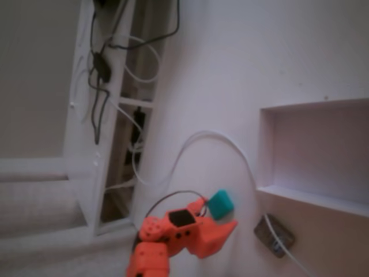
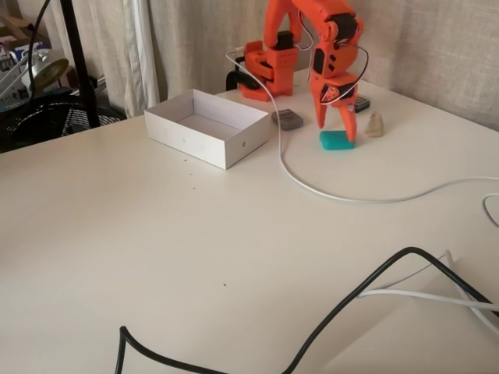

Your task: Grasp the green cube and put it in the bin.

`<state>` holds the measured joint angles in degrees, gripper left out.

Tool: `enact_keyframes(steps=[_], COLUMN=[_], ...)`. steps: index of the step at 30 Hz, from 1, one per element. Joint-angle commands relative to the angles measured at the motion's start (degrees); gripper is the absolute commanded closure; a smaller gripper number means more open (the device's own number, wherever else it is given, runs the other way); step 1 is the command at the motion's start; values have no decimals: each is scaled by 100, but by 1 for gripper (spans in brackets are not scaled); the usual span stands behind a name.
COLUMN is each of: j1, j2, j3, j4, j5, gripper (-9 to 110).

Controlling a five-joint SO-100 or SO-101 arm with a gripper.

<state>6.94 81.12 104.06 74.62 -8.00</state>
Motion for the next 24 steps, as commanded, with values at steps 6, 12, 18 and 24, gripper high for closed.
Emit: enact_keyframes(steps=[6, 12, 18, 24], j1=[-53, -18, -18, -18], j2=[-413, -668, -686, -765], j3=[-439, -642, -677, -677], j4=[62, 70, 35, 53], j5=[62, 62, 26, -18], gripper=[65, 64, 68, 76])
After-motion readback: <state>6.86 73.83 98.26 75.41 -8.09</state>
